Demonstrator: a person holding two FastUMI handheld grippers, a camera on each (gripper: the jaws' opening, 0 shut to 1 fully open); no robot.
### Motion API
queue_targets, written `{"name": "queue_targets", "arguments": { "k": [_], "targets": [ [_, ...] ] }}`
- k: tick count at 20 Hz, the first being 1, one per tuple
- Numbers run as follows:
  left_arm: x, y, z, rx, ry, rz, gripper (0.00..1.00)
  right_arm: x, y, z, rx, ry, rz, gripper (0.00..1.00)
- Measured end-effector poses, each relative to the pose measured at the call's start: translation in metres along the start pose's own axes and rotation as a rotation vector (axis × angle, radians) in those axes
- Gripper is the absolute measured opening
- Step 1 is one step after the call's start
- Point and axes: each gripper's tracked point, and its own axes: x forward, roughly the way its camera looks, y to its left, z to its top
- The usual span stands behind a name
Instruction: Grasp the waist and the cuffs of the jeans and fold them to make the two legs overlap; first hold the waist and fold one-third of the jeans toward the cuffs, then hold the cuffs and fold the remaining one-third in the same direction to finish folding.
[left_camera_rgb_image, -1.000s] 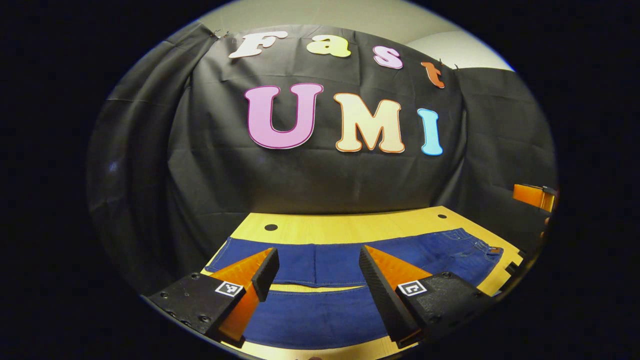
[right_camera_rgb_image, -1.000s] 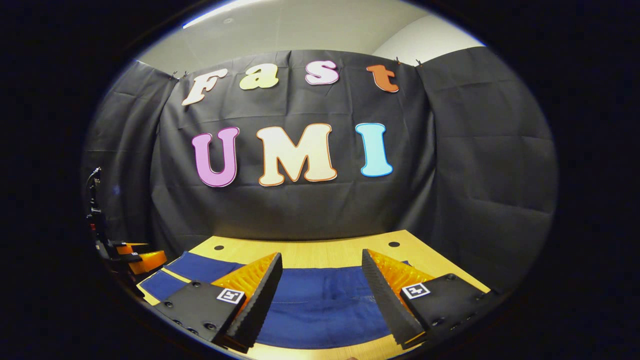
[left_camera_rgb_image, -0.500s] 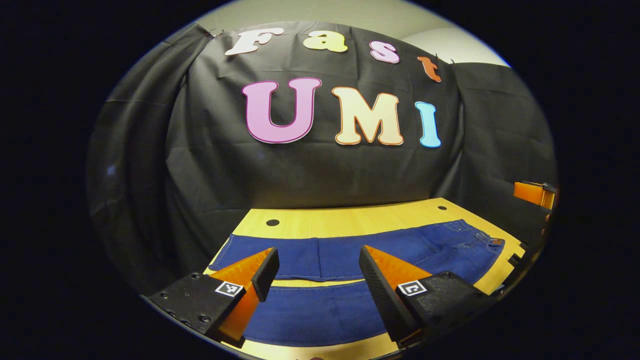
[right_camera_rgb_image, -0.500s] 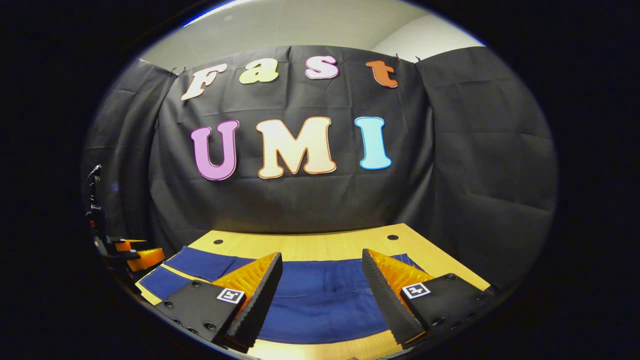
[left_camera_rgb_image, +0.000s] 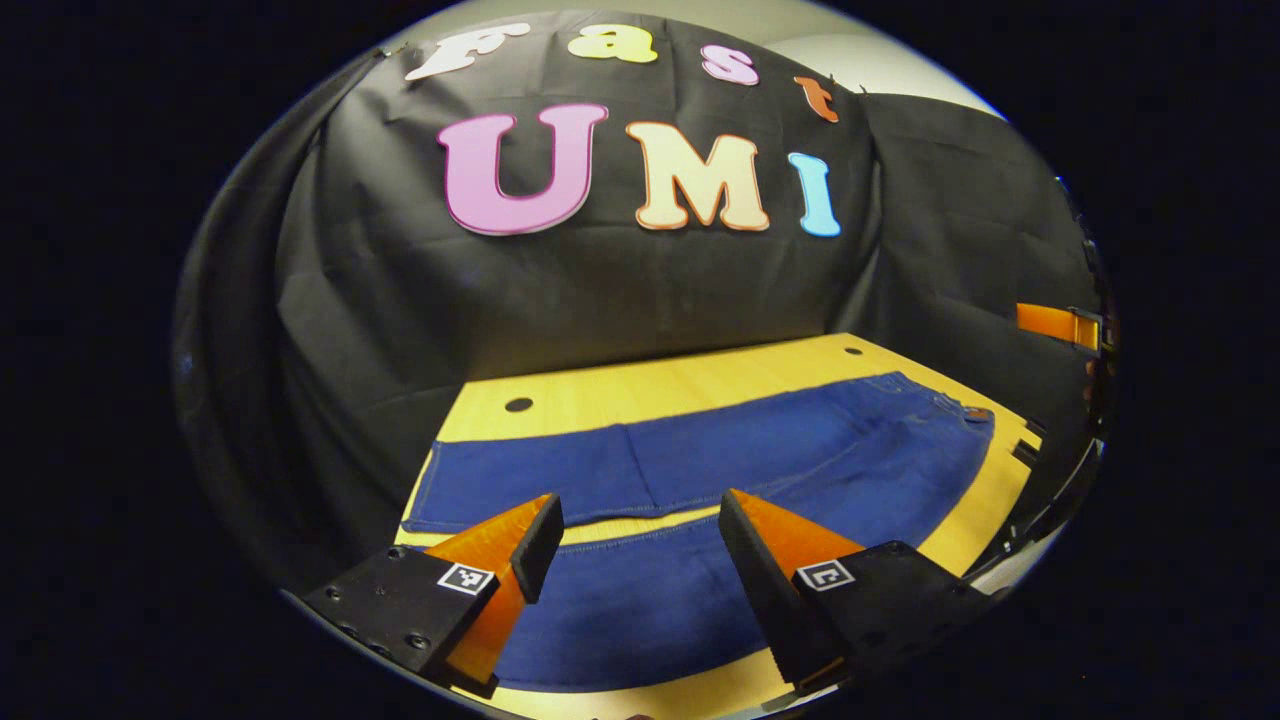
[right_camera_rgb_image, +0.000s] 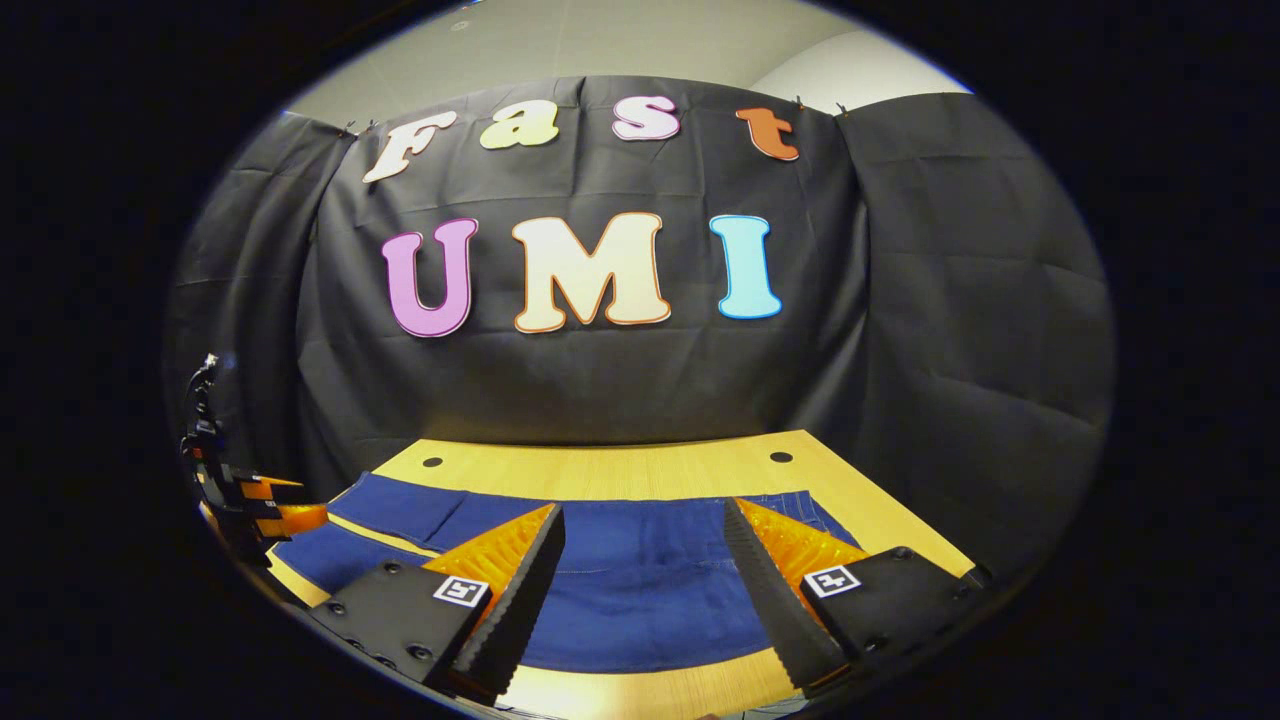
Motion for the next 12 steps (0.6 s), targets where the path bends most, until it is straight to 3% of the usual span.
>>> {"name": "queue_targets", "arguments": {
  "k": [5,9,10,12],
  "targets": [
    [-0.016,0.036,-0.055,0.109,0.184,-0.072,0.94,0.001,-0.008,-0.012,-0.012,0.038,-0.014,0.98],
    [-0.038,0.044,-0.092,0.175,0.358,-0.178,0.94,0.005,-0.01,-0.022,-0.033,0.077,-0.011,0.98],
    [-0.045,0.047,-0.105,0.213,0.41,-0.198,0.94,0.005,-0.009,-0.022,-0.045,0.081,-0.01,0.94],
    [-0.06,0.055,-0.129,0.254,0.506,-0.244,0.94,0.007,-0.008,-0.025,-0.059,0.087,-0.002,0.98]
  ]
}}
